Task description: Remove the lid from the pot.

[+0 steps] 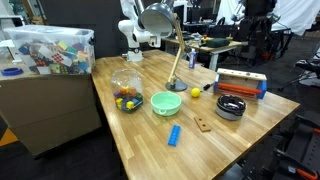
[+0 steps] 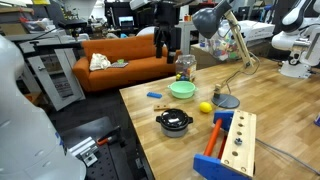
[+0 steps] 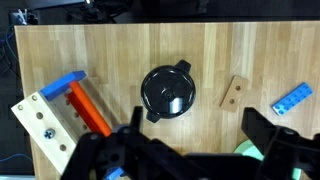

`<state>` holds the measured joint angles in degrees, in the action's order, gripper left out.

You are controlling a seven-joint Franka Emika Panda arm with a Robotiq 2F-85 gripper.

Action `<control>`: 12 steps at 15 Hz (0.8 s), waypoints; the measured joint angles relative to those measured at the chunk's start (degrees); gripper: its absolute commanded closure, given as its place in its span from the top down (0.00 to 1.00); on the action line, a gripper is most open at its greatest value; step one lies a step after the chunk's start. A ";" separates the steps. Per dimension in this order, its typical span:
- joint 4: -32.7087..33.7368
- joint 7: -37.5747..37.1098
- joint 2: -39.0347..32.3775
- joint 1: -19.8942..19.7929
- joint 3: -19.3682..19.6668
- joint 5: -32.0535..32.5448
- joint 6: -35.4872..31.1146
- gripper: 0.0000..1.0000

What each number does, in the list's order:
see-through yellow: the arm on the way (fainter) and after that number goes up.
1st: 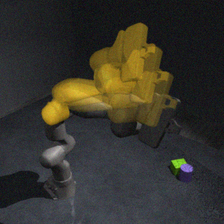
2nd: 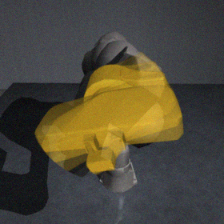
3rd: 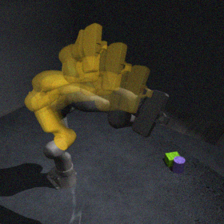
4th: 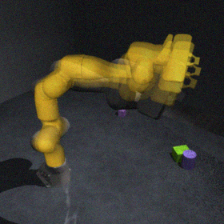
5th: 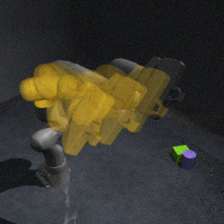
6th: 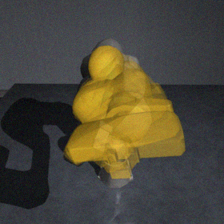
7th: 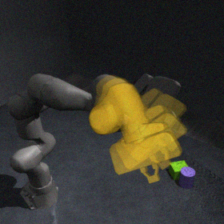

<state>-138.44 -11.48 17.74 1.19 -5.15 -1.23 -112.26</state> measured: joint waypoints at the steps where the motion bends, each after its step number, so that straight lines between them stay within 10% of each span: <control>1: -0.01 0.02 -0.72 0.00 0.13 -0.56 -1.43 1.00; 12: 0.35 3.55 -15.34 -0.01 3.21 -8.53 -9.90 1.00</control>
<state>-138.09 -7.93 2.39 1.18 -1.94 -9.76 -122.17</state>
